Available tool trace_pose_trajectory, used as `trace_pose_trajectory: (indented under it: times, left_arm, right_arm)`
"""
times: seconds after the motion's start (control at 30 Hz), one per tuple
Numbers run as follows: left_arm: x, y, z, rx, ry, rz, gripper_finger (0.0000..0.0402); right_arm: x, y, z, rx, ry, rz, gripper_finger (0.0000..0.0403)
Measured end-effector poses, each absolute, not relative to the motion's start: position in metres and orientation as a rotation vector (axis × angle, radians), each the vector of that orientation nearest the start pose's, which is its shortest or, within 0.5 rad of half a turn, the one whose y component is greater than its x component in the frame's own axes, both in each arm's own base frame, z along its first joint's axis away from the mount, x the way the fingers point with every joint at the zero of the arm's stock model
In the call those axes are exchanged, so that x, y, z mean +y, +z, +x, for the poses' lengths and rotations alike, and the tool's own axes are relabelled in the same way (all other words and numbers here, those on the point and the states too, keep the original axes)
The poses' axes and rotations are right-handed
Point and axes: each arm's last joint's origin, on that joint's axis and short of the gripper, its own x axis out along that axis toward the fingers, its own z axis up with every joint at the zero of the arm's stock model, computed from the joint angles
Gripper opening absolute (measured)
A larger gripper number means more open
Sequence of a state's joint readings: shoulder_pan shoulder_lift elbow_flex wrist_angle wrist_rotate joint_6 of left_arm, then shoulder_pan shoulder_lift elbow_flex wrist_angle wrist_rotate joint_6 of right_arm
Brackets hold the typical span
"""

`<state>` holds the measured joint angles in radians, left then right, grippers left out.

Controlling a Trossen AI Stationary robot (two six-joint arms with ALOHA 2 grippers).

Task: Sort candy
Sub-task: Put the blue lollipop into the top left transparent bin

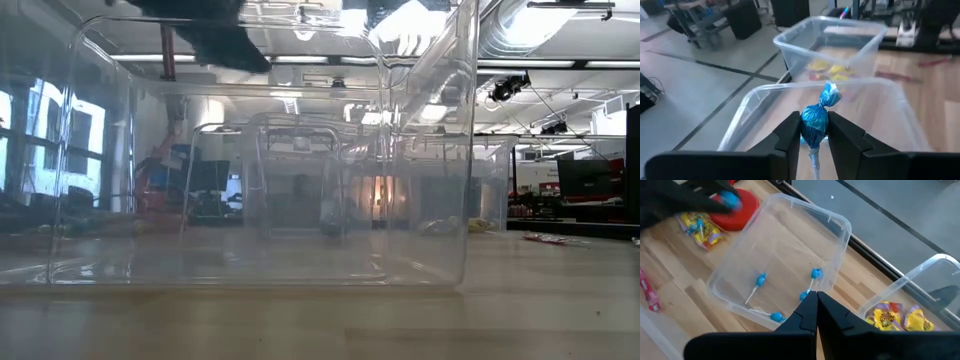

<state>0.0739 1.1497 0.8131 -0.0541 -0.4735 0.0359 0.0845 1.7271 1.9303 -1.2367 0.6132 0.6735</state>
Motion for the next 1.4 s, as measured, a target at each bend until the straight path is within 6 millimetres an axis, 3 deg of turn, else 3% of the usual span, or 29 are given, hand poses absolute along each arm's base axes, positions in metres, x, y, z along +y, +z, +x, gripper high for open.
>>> trace_pose_trajectory:
  times: [0.2,0.33,0.5,0.63,0.8,1.07,1.23,1.4]
  left_arm:
    - [0.043,0.258,0.271,0.474,0.452,0.122,0.0132]
    - [0.041,0.256,0.274,0.467,0.446,0.096,0.0172]
    - [0.033,0.283,0.262,0.467,0.413,-0.022,0.0216]
    - [0.016,0.309,0.233,0.625,0.273,-0.217,0.0234]
    - [-0.029,0.306,0.192,0.9,0.061,-0.484,0.0236]
    - [-0.109,0.264,0.136,1.337,0.121,-0.69,0.0236]
    - [-0.155,0.239,0.115,1.54,0.167,-0.78,0.0236]
    - [-0.195,0.215,0.114,1.685,0.166,-0.829,0.0236]
  right_arm:
    - [0.012,0.394,0.336,0.756,-0.78,0.25,0.0]
    - [0.011,0.394,0.336,0.749,-0.79,0.25,0.0]
    - [0.011,0.395,0.336,0.744,-0.802,0.24,0.0]
    - [0.01,0.394,0.336,0.752,-0.802,0.233,0.0]
    - [0.01,0.394,0.336,0.753,-0.801,0.231,0.0]
    - [0.009,0.394,0.335,0.775,-0.799,0.203,0.0]
    - [0.003,0.393,0.334,0.786,-0.81,0.197,0.0]
    - [-0.005,0.393,0.334,0.794,-0.825,0.189,0.0]
